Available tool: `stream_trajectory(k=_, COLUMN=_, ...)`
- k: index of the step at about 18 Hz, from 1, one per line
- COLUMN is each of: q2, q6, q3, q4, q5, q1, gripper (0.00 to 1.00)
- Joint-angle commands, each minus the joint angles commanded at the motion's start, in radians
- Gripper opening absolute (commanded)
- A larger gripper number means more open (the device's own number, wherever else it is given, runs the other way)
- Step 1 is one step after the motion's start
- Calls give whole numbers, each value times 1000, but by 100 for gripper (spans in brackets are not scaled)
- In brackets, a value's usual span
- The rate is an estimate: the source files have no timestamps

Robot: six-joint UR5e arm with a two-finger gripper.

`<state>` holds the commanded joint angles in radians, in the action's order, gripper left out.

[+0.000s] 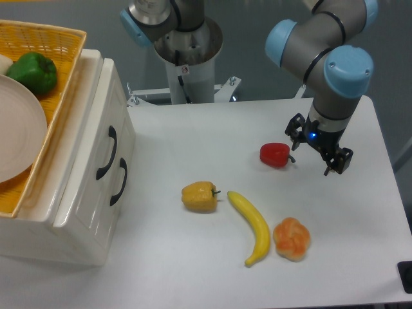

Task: Slide the top white drawer open
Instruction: 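Move the gripper from beside the red pepper toward the white cabinet's top drawer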

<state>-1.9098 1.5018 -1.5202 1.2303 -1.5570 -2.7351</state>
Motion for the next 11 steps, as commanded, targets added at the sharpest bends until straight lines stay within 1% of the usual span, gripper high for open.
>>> stream_trajectory(k=4, q2=8, q6=-27, q3=-5, q4=3, q5=-3, q1=11, gripper=100)
stream_trajectory(k=5, q2=8, q6=-63, q3=-9, q4=3, q5=-2, q1=29, gripper=100)
stream_trajectory(k=7, q2=8, q6=-130, q3=-12, q4=0, q5=-3, q1=43, gripper=100)
stream_trajectory(k=9, q2=8, q6=-257, q3=-12, q4=-3, q5=-2, q1=67, gripper=100)
stream_trajectory(k=11, q2=11, q6=-323, q3=-21, q4=-3, q5=-3, q1=77, gripper=100)
